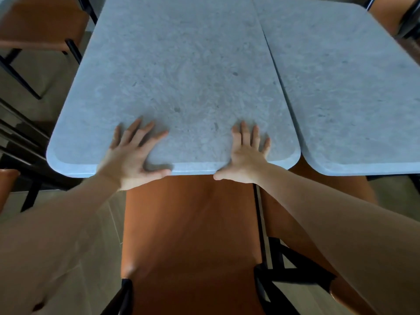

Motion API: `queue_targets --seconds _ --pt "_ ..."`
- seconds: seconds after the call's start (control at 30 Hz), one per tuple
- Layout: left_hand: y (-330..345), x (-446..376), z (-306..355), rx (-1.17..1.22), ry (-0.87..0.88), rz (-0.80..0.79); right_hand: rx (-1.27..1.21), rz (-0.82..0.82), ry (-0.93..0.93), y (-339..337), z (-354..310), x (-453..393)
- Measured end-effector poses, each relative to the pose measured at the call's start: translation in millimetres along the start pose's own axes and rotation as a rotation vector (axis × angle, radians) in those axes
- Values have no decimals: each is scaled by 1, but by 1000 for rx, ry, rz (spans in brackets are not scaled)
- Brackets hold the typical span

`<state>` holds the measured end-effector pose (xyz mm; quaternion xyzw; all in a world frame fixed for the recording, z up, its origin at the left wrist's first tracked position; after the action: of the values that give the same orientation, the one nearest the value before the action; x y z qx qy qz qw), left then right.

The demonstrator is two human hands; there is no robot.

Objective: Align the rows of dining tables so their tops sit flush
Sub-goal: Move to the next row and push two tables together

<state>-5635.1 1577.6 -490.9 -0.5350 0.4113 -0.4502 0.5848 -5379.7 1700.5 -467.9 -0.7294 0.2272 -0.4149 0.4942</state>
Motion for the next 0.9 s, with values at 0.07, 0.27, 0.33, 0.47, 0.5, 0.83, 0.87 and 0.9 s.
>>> queue_targets --seconds 0.07,0.27,0.33,0.47,0.5,0.83,0.87,0.9 --pt "-3 0 2 62 -19 -5 -6 5 -17 -1 0 1" --pt "5 -5 61 197 -490 69 -27 -6 -88 0 5 1" --pt "8 -4 88 246 -641 99 -86 9 -113 -1 9 2" --pt "12 10 108 362 -748 227 -382 208 -242 0 34 14" --pt "12 15 116 404 -812 281 -479 285 -284 2 42 20" --pt "23 18 172 986 -1542 340 -1177 646 101 9 71 68" --pt "27 17 173 1196 -1569 315 -1254 625 200 9 71 67" --pt "28 16 175 1415 -1603 288 -1322 597 295 12 71 65"
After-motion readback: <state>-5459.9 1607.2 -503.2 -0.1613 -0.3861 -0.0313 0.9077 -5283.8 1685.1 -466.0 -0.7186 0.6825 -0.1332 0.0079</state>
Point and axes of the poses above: each hand's wrist, its own x-axis away from the middle knuckle, its own y-axis out of the palm, z = x × y, the point moved 2 cm from there along -x, towards the middle knuckle, and after that the axes turned 9 degrees about -y, right-handed, at the moved point
